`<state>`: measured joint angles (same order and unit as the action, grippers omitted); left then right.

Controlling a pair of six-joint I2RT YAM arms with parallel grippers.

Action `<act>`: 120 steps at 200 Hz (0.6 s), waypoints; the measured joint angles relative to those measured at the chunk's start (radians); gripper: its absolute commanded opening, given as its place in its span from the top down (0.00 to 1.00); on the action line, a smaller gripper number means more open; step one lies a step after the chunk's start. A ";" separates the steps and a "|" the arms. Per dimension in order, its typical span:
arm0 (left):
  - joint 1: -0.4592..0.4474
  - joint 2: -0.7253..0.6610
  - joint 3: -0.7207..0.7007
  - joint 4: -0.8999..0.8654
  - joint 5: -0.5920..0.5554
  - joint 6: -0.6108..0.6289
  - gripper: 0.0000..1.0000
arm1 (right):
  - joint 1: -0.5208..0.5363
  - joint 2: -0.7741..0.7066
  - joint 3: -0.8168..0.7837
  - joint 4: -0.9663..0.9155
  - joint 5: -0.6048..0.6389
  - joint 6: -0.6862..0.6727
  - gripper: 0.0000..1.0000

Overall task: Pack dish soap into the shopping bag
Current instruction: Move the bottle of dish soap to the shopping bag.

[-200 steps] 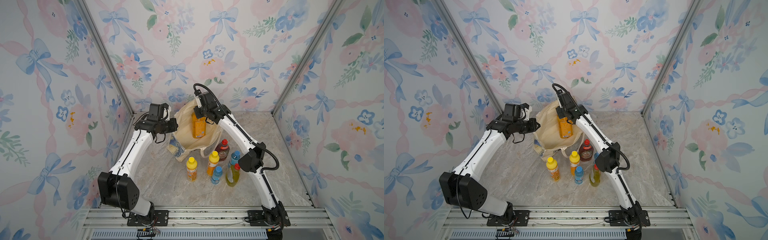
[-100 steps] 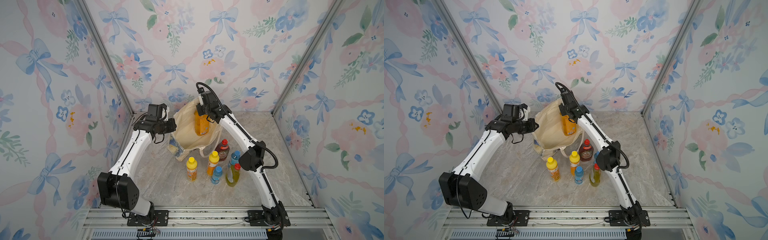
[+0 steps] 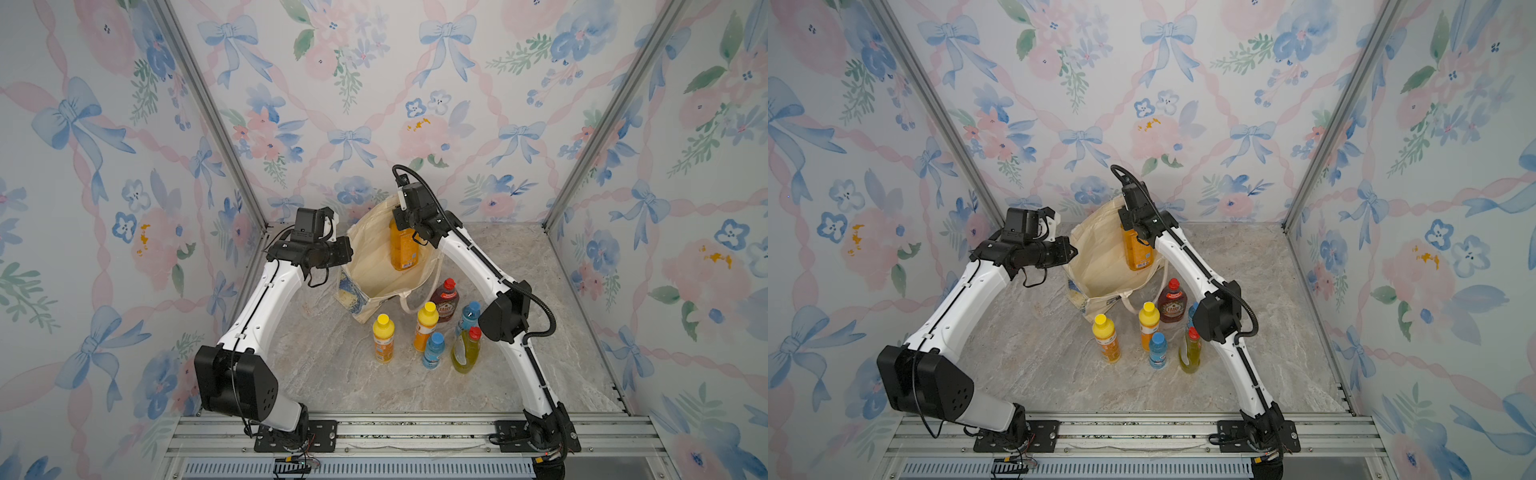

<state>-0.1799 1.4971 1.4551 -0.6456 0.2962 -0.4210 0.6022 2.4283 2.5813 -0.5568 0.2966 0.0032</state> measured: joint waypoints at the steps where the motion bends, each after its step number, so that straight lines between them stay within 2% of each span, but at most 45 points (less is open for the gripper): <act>1: 0.000 0.000 0.000 0.000 0.000 0.000 1.00 | 0.000 0.000 -0.001 0.000 0.000 0.000 0.82; 17: 0.000 0.000 0.000 0.000 0.000 0.000 1.00 | 0.000 -0.003 -0.005 0.001 0.000 0.001 0.61; 41: 0.003 0.000 0.000 0.000 0.001 0.000 1.00 | 0.000 -0.004 -0.010 0.000 0.008 -0.017 0.45; 88: 0.005 0.000 0.000 -0.001 0.003 0.000 1.00 | 0.001 -0.047 -0.037 -0.008 0.007 -0.035 0.27; 120: 0.005 0.000 0.000 -0.001 0.005 0.000 1.00 | 0.004 -0.106 -0.067 -0.007 -0.003 -0.033 0.19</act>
<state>-0.1753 1.4971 1.4551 -0.6464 0.3012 -0.4210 0.6060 2.3219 2.5141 -0.5636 0.2939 -0.0299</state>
